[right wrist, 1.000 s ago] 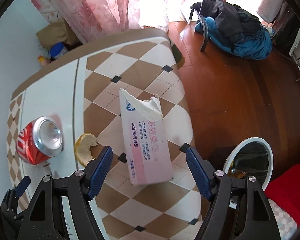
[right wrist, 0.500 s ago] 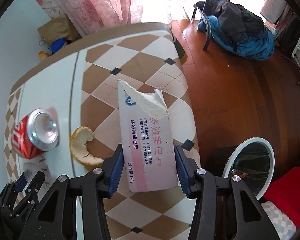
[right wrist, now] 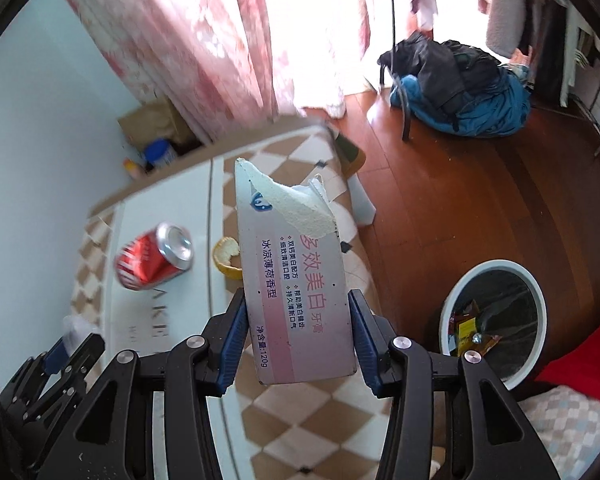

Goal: Collect trash
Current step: 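Carry the plastic lid and tissue box over the white bin with both tools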

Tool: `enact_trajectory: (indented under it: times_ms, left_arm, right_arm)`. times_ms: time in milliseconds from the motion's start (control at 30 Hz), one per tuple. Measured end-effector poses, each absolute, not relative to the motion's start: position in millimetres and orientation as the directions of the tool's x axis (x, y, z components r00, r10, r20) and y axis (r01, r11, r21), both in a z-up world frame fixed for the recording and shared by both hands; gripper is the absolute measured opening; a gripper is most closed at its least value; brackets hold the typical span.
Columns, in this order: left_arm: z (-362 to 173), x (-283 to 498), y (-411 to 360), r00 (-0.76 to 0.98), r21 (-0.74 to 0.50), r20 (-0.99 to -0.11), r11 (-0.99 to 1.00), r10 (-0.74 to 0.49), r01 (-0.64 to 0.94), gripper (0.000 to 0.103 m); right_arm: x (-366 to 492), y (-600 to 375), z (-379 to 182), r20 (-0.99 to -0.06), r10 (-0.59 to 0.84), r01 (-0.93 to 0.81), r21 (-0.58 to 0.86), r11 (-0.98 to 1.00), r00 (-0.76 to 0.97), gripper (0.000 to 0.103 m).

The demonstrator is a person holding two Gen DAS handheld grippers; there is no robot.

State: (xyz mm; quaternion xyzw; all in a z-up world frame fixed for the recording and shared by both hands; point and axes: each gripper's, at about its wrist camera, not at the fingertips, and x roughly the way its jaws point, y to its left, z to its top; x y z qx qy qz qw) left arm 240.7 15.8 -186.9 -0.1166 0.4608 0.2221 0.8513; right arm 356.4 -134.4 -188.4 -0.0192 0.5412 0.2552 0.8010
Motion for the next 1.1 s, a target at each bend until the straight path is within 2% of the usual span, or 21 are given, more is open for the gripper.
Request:
enact_trajectory:
  times_ms: [300,500,733,1100]
  left_arm:
    - [-107,261,-82,0.625,-0.037,-0.760,0.948,0.179,-0.315,0.036]
    - [-91,294,-160,0.663,-0.071,-0.746,0.982,0.065,-0.177,0.036]
    - [-123,346,-246,0.622,-0.074,-0.783,0.996,-0.026,-0.051,0.036]
    - [-237,424,-311,0.432,-0.071,-0.899,0.997,-0.073,0.021,0.036]
  right_arm:
    - [341,-262,-106,-0.802,0.424,-0.349,0.288,0.892,0.420,0.050]
    - [348,-361,-98,-0.798,0.369,-0.248,0.280,0.927,0.477,0.050]
    - [371,-455,-151,-0.845,0.277,-0.094,0.264,0.960,0.458,0.050]
    - [421,-512,-286,-0.926,0.220,0.023,0.239,0.971,0.306,0.050]
